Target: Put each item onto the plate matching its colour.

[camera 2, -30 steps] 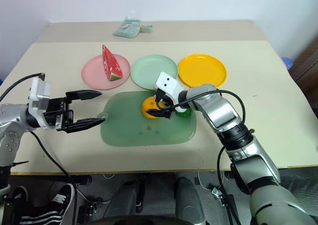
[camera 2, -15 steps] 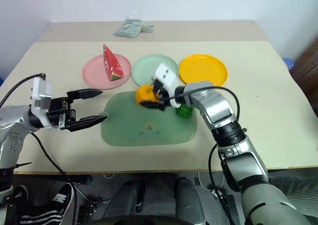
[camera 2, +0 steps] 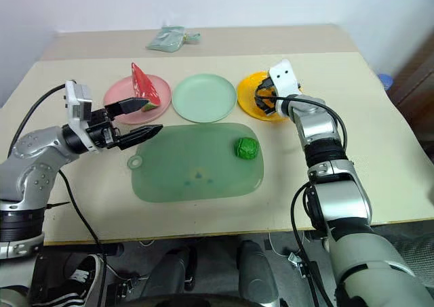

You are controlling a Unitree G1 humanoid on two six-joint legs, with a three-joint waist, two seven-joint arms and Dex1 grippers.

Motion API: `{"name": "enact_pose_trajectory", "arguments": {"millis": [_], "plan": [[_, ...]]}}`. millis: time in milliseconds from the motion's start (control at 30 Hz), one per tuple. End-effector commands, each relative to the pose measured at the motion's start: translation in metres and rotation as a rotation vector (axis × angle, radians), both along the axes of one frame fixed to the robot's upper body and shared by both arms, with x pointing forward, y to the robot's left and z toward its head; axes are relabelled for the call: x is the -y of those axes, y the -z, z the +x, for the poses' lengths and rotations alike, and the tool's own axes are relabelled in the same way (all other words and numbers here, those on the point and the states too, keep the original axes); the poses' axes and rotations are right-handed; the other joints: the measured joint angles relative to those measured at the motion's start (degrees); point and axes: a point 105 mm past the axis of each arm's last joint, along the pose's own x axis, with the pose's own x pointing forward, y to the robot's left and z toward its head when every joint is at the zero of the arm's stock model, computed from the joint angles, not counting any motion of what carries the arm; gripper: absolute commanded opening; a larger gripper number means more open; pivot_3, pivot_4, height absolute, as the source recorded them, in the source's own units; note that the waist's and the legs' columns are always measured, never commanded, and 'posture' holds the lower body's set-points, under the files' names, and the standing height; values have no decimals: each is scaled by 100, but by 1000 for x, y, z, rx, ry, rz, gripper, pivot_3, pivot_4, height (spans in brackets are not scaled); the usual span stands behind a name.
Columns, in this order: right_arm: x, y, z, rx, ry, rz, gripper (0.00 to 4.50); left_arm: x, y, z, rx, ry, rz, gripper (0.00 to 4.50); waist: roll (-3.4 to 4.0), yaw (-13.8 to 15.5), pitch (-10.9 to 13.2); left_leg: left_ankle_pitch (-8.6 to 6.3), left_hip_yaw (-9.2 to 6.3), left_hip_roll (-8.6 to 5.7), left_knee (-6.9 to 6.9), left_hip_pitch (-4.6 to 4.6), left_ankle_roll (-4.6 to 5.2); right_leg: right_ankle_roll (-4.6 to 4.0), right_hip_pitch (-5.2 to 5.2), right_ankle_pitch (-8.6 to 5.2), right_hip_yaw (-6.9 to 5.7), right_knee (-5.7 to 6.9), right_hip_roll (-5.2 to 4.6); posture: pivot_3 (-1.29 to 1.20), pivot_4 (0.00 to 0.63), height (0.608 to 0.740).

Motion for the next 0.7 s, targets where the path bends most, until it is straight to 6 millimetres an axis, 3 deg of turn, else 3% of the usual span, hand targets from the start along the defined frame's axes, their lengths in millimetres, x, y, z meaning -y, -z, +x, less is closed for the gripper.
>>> {"name": "enact_pose_trajectory", "arguments": {"millis": [33, 133, 233, 333, 433, 533, 700], "plan": [[-8, -35, 3, 102, -36, 50, 4475, -3, -12, -6, 61, -10, 20, 4500, 0, -25, 0, 0, -1, 0, 0, 0, 0, 0, 0, 0, 0, 1, 0, 0, 150, 738], [-13, -65, -4, 213, -109, 144, 4475, -4, -12, -8, 64, -9, 19, 4500, 2, -32, 1, 0, -1, 0, 1, 0, 0, 0, 1, 0, 0, 0, 0, 0, 150, 738], [-33, -75, -36, 183, -381, 237, 4475, -4, -13, -14, 60, 26, 8, 4500, 3, -15, 2, 0, -3, -1, 1, -1, 0, 1, 1, 0, 0, 0, -1, 0, 150, 738], [-48, -47, -93, 35, -688, 94, 4475, -7, -13, -18, 67, 48, 7, 4500, 0, 105, 0, -6, -11, 0, 2, -1, 10, 2, 8, -1, -8, -3, -1, 0, 150, 738], [-53, -32, -122, -68, -781, 59, 4475, -9, -10, -18, 72, 49, 20, 4500, 1, 122, 0, -9, -6, -1, 17, -1, 15, 6, 16, -2, -7, -10, -4, 0, 150, 738], [-58, -17, -138, -112, -823, -20, 4475, -8, -7, -18, 67, 65, 25, 4500, 1, 95, 1, -9, -2, 0, 23, 4, 15, 5, 16, -1, -4, -1, -3, 0, 150, 738], [-55, 2, -129, -135, -742, -96, 4475, -6, -2, -24, 27, 123, 27, 4500, -2, 102, -1, -9, -2, 0, 20, 4, 15, 4, 16, -2, -5, -1, -3, 0, 150, 738]]}}
